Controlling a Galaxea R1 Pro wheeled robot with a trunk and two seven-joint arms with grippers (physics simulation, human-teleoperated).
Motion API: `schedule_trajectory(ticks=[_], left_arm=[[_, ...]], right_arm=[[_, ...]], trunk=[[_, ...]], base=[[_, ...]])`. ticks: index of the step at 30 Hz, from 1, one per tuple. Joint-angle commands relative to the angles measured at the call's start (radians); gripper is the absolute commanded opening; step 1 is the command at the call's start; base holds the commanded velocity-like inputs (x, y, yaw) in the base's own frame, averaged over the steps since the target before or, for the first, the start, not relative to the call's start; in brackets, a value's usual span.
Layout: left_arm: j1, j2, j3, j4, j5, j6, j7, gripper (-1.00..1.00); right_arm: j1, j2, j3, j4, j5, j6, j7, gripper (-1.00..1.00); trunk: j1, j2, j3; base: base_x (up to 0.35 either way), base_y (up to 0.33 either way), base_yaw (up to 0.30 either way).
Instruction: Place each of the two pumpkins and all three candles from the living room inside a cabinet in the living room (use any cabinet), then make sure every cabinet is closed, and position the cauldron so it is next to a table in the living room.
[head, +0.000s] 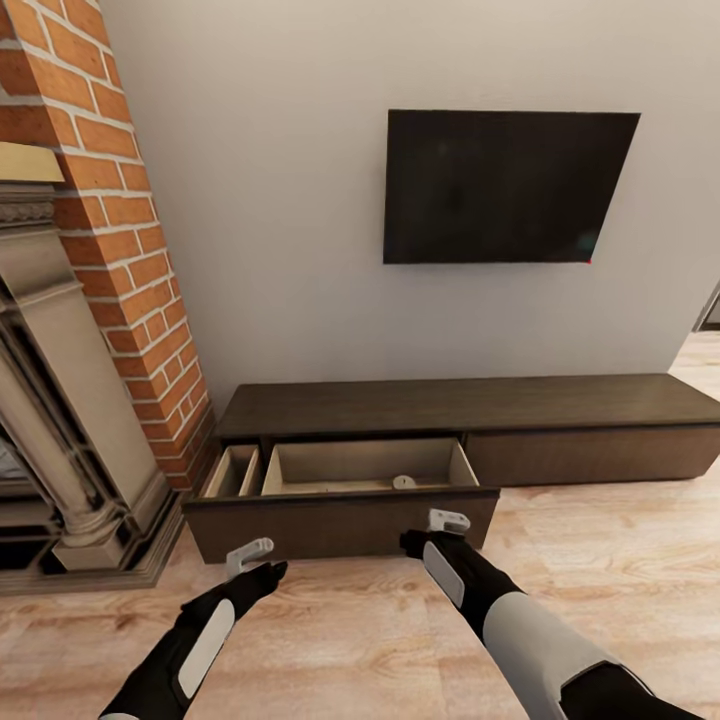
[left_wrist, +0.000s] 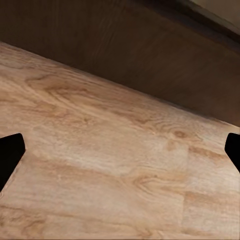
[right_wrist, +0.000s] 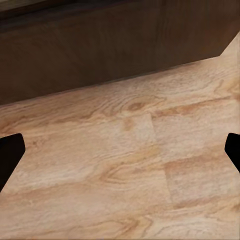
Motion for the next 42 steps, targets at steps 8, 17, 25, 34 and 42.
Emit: schedule_trajectory(ticks=[8, 17, 25, 34, 42], left_arm=[[0.000, -0.042, 0.001, -0.012, -0.160, -0.019, 0.004, 1.00], [-0.003, -0.086, 0.000, -0.043, -0.198, -0.020, 0.017, 1.00], [-0.003, -0.089, 0.001, -0.050, -0.198, -0.103, 0.029, 1.00], [-0.002, -0.089, 0.000, -0.042, -0.242, -0.165, 0.036, 1.00], [-0.003, -0.092, -0.001, -0.041, -0.244, -0.177, 0.037, 1.00]], right_arm=[[0.001, 0.001, 0.001, 0.003, 0.000, -0.044, 0.001, 1.00], [0.003, 0.002, 0.002, 0.003, 0.000, -0.059, 0.002, 1.00], [0.003, 0.001, 0.000, 0.003, 0.000, -0.066, 0.003, 1.00], [0.001, 0.003, 0.019, 0.003, 0.007, -0.152, 0.020, 1.00], [0.000, 0.002, 0.099, 0.007, 0.022, -0.218, 0.026, 1.00]], trunk=[[0.031, -0.056, -0.025], [0.065, -0.119, -0.053], [0.096, -0.175, -0.078], [0.130, -0.238, -0.107], [0.161, -0.294, -0.132]], base=[[0.000, 0.000, 0.000], [0.000, 0.000, 0.000], [0.000, 0.000, 0.000], [0.000, 0.000, 0.000], [0.000, 0.000, 0.000]])
